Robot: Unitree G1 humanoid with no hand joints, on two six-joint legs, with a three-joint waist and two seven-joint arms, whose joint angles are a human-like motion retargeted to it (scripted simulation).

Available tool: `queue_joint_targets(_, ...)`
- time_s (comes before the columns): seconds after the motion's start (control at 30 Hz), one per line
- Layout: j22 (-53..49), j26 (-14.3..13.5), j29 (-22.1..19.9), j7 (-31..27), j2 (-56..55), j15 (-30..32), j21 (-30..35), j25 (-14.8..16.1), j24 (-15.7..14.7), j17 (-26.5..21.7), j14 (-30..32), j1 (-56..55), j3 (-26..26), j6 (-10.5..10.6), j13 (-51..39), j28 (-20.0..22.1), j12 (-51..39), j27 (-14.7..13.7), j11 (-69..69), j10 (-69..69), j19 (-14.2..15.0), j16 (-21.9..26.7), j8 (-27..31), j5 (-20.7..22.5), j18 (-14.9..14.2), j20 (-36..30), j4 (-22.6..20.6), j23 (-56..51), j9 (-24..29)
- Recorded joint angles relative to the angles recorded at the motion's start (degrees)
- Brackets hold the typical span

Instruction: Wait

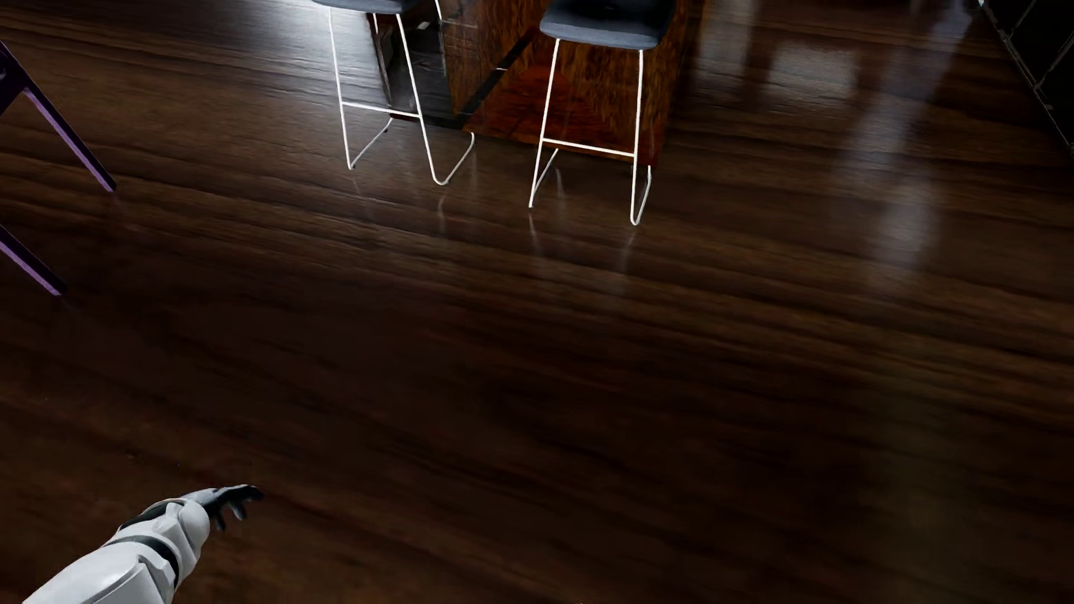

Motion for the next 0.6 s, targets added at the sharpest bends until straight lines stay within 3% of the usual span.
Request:
queue_joint_targets(0.13,-6.09,0.0,0.0,0.0,-0.38,0.4,4.09,0.0,0.0,1.5,-0.29,-0.34,1.55,-2.04,0.21,0.0,13.66,0.0,-0.1,0.04,0.0,-3.51,0.0,0.58,0.0,0.0,0.56,0.53,-0.07)
queue_joint_targets(0.3,-17.07,0.0,0.0,0.0,-1.04,-1.35,2.69,0.0,0.0,0.97,-0.86,-0.86,1.98,-2.19,2.43,0.0,27.34,0.0,1.51,0.37,0.0,-4.66,0.0,1.29,0.0,0.0,0.75,1.61,-0.67)
queue_joint_targets(0.47,-18.29,0.0,0.0,0.0,-0.64,-0.46,-0.12,0.0,0.0,1.48,-1.76,-0.82,1.94,-2.43,4.79,0.0,30.63,0.0,0.37,0.4,0.0,-5.81,0.0,1.21,0.0,0.0,0.65,0.92,-0.44)
queue_joint_targets(0.6,-19.1,0.0,0.0,0.0,-1.23,-0.17,2.3,0.0,0.0,2.12,-1.8,-1.47,1.81,-1.65,5.75,0.0,30.2,0.0,0.27,0.37,0.0,-5.51,0.0,1.04,0.0,1.26,0.63,0.89,-0.98)
